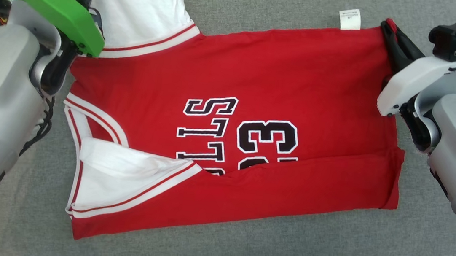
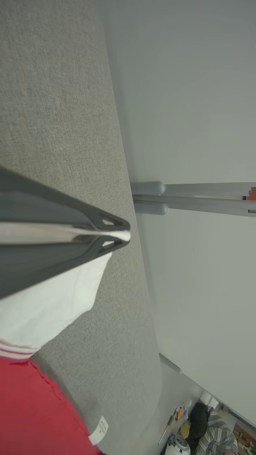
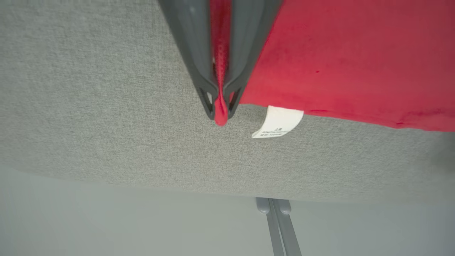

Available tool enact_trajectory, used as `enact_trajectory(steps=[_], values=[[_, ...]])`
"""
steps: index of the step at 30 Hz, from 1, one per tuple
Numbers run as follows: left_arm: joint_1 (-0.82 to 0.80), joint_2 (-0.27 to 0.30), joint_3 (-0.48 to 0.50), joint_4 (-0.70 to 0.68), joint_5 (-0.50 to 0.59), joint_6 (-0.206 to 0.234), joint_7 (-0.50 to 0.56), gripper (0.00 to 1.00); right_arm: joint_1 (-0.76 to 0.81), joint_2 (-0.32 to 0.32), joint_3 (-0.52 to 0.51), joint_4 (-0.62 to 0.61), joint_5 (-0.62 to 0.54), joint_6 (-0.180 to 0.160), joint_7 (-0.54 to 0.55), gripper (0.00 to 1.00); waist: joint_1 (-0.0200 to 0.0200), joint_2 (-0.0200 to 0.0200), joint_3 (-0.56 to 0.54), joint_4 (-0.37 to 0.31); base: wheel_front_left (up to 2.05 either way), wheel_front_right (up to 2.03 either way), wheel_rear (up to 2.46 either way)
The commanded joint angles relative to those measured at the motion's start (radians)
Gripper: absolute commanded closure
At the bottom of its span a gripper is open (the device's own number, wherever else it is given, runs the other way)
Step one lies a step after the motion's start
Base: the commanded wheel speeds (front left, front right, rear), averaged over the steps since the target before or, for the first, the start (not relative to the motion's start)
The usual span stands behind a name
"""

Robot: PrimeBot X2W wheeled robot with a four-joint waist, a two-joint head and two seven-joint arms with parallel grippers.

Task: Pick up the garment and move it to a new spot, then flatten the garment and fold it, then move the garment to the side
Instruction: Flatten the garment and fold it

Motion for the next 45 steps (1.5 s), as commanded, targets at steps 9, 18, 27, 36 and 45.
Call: enact_trajectory(steps=[9, 18, 27, 36, 45], values=[[0.196, 0.04, 0.073, -0.204, 0.008, 0.013, -0.053, 1.0, 0.148, -0.048, -0.119, -0.083, -0.085, -0.002, -0.021, 1.0, 0.0, -0.0001, -0.073, 0.073, 0.0, 0.0, 0.0], [0.526, 0.001, 0.264, -0.46, 0.127, 0.077, -0.051, 1.0, 0.387, -0.02, -0.363, -0.239, -0.234, -0.002, -0.021, 1.0, 0.0, -0.0001, -0.137, 0.093, 0.0, 0.0, 0.0], [0.82, -0.073, 0.401, -0.585, 0.209, 0.112, -0.051, 1.0, 0.6, 0.057, -0.544, -0.358, -0.325, -0.002, -0.021, 1.0, 0.0, -0.0001, -0.175, 0.096, 0.0, 0.0, 0.0], [0.954, -0.151, 0.478, -0.562, 0.281, 0.099, -0.051, 0.0, 0.72, 0.107, -0.622, -0.419, -0.321, -0.002, -0.022, 0.0, 0.0, -0.0001, -0.194, 0.109, 0.0, 0.0, 0.0], [0.996, -0.231, 0.632, -0.593, 0.435, 0.067, -0.05, 0.0, 0.765, 0.119, -0.674, -0.509, -0.309, -0.001, -0.022, 0.0, 0.0, -0.0001, -0.223, 0.112, 0.0, 0.0, 0.0]])
